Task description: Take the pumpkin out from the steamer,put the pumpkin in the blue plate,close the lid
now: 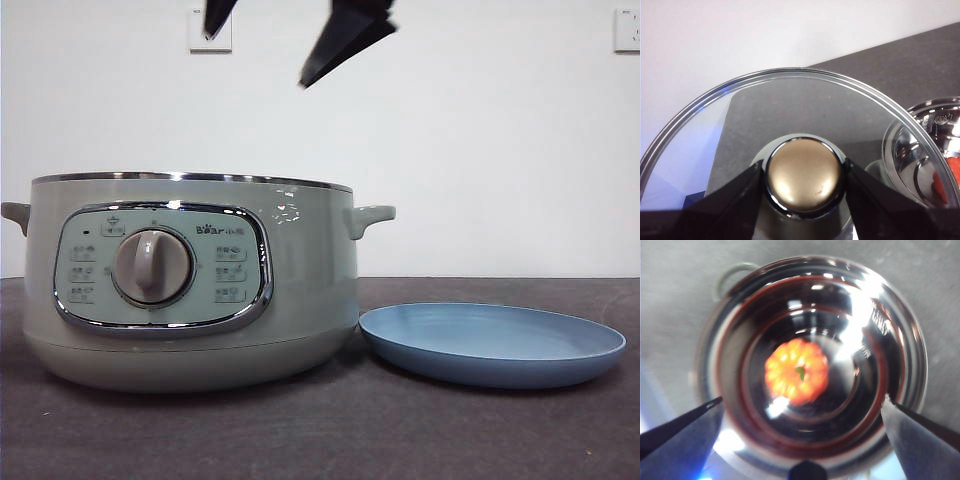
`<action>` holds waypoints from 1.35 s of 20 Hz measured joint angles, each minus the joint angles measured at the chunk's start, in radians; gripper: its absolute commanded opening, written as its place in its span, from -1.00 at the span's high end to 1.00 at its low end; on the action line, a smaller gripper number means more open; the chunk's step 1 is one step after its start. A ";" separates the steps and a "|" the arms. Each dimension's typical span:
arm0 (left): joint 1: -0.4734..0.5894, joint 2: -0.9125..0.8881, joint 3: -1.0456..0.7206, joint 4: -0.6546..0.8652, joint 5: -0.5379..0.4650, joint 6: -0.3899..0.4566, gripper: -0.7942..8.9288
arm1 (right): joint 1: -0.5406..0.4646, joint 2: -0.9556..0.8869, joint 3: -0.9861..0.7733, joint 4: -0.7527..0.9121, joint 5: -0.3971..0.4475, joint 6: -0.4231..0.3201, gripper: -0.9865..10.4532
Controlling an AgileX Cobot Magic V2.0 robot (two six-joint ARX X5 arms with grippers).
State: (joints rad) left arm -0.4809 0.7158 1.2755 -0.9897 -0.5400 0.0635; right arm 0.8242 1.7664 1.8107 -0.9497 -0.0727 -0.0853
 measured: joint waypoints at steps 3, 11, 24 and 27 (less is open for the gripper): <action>0.000 0.006 0.000 -0.001 0.001 0.000 0.85 | 0.034 0.102 0.053 0.001 0.024 -0.032 -0.17; 0.000 0.008 0.000 -0.013 0.001 0.000 0.85 | 0.042 0.277 0.060 0.073 0.021 -0.040 -0.17; 0.000 0.008 0.000 -0.035 0.001 0.000 0.85 | 0.040 0.374 0.061 0.106 0.021 -0.058 0.85; 0.000 0.009 0.000 -0.026 0.004 0.000 0.85 | 0.039 0.347 0.061 0.098 0.024 -0.058 0.85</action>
State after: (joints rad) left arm -0.4809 0.7246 1.2755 -1.0153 -0.5358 0.0639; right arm 0.8635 2.1136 1.8717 -0.8513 -0.0486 -0.1432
